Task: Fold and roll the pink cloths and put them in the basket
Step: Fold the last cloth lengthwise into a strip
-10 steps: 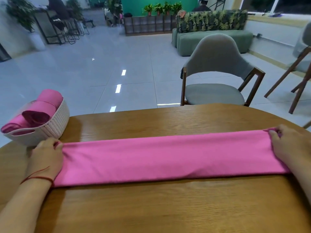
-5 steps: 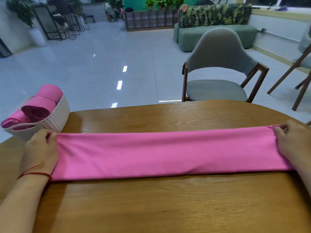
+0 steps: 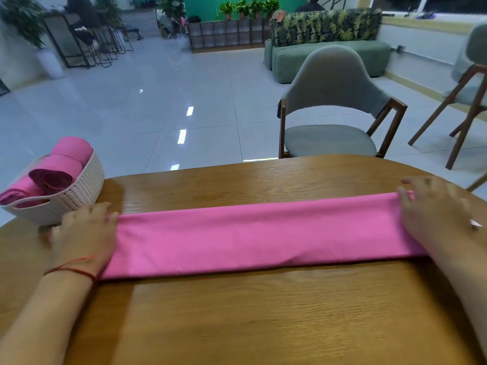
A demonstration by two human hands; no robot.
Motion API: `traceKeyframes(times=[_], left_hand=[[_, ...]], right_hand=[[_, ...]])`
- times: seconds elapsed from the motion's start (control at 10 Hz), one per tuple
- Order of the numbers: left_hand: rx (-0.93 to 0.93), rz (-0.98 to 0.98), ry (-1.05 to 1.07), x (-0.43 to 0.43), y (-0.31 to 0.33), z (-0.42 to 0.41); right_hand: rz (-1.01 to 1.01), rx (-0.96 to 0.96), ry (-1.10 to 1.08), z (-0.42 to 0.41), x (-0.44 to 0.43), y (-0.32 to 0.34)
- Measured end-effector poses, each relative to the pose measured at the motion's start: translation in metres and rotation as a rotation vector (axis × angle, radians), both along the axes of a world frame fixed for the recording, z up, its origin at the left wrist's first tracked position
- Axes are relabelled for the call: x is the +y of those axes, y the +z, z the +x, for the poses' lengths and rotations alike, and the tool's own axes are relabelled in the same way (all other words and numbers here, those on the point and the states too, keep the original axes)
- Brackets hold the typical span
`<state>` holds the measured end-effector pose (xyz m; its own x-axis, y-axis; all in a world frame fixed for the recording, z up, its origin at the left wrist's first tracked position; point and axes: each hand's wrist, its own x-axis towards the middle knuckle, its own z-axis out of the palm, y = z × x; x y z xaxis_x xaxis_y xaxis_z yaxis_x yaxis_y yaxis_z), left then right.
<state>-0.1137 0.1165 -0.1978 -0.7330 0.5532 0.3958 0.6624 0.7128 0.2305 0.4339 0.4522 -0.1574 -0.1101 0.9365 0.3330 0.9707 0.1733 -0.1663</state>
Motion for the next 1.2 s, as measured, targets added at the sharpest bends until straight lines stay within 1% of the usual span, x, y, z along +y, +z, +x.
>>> traceKeyframes(times=[0.1, 0.2, 0.3, 0.4, 0.5, 0.6, 0.7, 0.8, 0.9, 1.0, 1.1, 1.2], left_hand=[[-0.337, 0.758, 0.314, 0.038, -0.005, 0.013], [-0.064, 1.214, 0.376, 0.057, 0.018, 0.093], [0.253, -0.089, -0.252, 0.103, 0.035, 0.237], [-0.149, -0.461, -0.489, 0.114, 0.012, 0.248], [-0.165, -0.425, -0.516, 0.109, 0.005, 0.227], [-0.154, -0.429, -0.556, 0.093, 0.006, 0.214], [-0.216, -0.431, -0.497, 0.055, 0.008, 0.156], [-0.244, -0.407, -0.381, 0.001, -0.001, 0.067], [-0.236, -0.402, -0.224, -0.045, -0.009, -0.014], [-0.254, -0.388, -0.175, -0.056, -0.012, -0.034], [-0.236, -0.392, -0.155, -0.053, -0.012, -0.024], [-0.091, -0.258, -0.142, -0.052, -0.004, -0.001]], right_hand=[[-0.111, 0.074, 0.381, -0.067, -0.068, 0.012], [-0.241, -0.043, 0.714, -0.151, -0.137, 0.007], [-0.354, -0.168, 0.754, -0.187, -0.158, -0.005], [-0.355, -0.165, 0.749, -0.182, -0.153, -0.022], [-0.358, -0.153, 0.758, -0.177, -0.150, -0.027], [-0.355, -0.169, 0.741, -0.157, -0.136, -0.021], [-0.375, -0.193, 0.673, -0.101, -0.096, -0.019], [-0.370, -0.189, 0.501, -0.019, -0.044, -0.016], [-0.354, -0.227, 0.323, 0.046, -0.007, -0.014], [-0.384, -0.208, 0.258, 0.061, 0.002, -0.018], [-0.366, -0.195, 0.252, 0.061, 0.002, -0.022], [-0.252, -0.199, 0.237, 0.062, -0.001, -0.024]])
